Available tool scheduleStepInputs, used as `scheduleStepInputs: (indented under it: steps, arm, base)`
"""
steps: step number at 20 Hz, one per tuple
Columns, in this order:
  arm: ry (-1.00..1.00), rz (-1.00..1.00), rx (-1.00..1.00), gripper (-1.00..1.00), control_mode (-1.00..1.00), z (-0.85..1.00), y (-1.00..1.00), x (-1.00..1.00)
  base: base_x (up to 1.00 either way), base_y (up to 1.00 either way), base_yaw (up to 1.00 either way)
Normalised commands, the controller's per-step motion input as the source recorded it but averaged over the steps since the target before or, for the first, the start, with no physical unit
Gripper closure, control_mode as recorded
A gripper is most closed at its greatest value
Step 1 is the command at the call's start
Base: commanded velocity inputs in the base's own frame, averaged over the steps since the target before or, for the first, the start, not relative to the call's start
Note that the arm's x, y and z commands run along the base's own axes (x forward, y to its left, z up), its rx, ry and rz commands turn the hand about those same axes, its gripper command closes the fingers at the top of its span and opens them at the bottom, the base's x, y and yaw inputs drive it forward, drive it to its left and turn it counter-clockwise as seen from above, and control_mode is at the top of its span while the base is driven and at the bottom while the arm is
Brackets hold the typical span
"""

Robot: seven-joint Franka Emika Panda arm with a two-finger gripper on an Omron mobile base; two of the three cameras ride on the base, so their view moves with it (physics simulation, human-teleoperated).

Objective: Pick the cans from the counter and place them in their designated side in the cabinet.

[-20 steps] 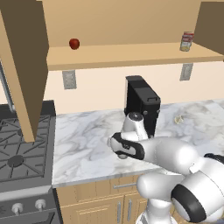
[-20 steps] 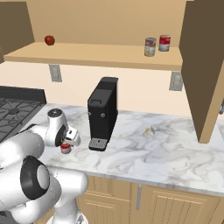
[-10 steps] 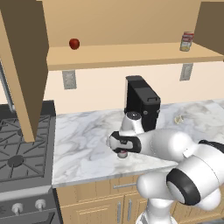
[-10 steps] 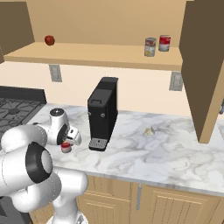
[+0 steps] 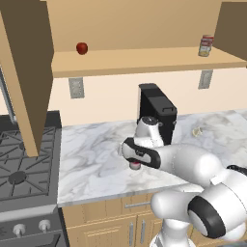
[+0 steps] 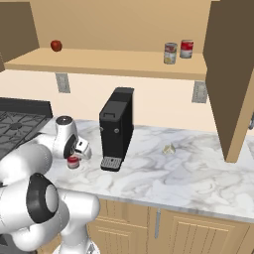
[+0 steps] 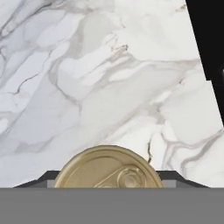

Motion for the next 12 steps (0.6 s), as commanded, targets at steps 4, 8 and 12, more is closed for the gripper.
scheduleStepInputs:
  steps: [4, 8, 12]
  arm:
    - [0.0, 0.0, 0.03, 1.0, -1.0, 0.56, 0.0, -0.03]
    - [-0.03, 0.0, 0.0, 1.0, -1.0, 0.56, -0.01, -0.05]
    - [-0.05, 0.0, 0.0, 1.0, -1.0, 0.51, 0.0, -0.15]
  base:
    - [0.0, 0.0, 0.0]
    - [0.0, 0.0, 0.0]
    - [0.0, 0.0, 0.0]
